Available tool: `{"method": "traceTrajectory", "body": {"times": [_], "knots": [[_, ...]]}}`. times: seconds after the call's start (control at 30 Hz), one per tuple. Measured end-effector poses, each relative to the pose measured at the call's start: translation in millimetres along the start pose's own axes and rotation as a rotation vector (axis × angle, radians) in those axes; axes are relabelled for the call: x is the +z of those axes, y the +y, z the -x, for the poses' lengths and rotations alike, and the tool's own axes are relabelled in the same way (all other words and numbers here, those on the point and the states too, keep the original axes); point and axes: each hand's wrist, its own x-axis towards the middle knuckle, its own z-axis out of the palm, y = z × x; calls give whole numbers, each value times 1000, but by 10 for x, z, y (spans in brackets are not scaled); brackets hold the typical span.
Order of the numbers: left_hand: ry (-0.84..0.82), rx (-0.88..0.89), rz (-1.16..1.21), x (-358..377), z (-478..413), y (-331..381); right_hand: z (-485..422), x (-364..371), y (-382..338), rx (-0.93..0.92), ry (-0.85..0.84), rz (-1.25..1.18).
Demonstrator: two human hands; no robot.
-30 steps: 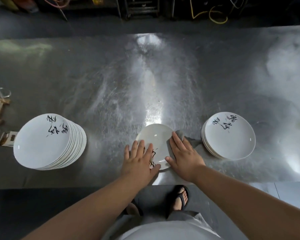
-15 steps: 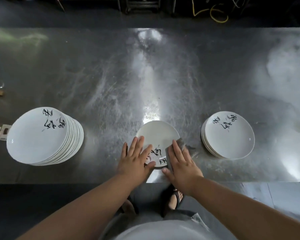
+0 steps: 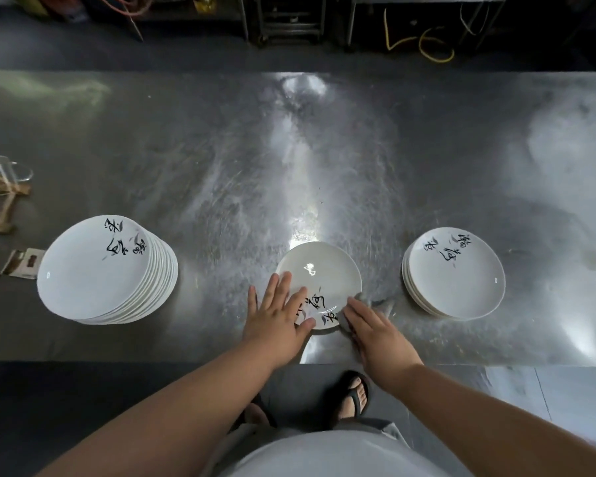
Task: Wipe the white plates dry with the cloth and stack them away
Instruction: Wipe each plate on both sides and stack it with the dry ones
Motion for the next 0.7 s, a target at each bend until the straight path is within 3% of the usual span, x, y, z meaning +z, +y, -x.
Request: {"method": "traceTrajectory", "body": {"times": [0.1, 0.13, 0.2, 0.27, 0.47, 0.57, 0.7], "knots": [[25, 38, 121, -150, 39, -22, -144, -295, -20, 182, 218, -273], [74, 30, 174, -207, 58, -28, -219, -442, -57, 287, 221, -323], [228, -92, 279, -299, 65, -42, -386, -678, -107, 493, 138, -372], [285, -323, 477, -442, 27, -70, -544, -820, -134, 598, 23, -385], [-145, -695, 1234, -757, -200, -79, -797, -851, -197, 712, -140, -586], [-156, -706, 1451, -866, -201, -95, -853, -814, -163, 759, -74, -682], [21, -589, 1817, -1043, -161, -105, -653, -1031, -263, 658, 141, -875]]}}
